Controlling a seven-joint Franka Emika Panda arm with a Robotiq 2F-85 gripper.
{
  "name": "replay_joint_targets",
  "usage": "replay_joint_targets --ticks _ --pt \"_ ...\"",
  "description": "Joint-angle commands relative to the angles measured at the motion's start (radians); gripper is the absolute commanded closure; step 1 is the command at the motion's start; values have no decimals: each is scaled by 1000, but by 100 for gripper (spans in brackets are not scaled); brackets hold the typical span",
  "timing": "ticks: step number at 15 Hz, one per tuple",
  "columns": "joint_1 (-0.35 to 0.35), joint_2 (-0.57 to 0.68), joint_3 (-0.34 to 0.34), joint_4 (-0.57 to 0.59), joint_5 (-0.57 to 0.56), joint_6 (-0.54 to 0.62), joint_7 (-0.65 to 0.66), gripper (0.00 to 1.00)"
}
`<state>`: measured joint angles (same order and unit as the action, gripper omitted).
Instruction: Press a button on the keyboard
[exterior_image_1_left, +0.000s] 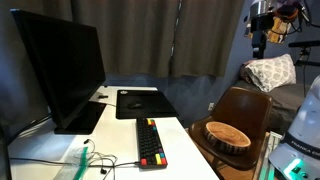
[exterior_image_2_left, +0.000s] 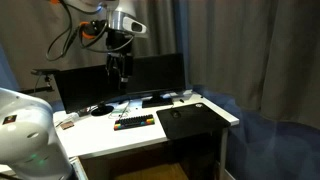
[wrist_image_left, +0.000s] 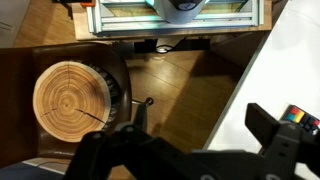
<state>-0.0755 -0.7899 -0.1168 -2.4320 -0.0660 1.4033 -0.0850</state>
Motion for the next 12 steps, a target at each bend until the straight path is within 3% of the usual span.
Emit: replay_joint_targets --ticks 1,12 --pt "1 1 0 2 0 -1 1 0" --pt "16 8 16 -5 18 1 7 0"
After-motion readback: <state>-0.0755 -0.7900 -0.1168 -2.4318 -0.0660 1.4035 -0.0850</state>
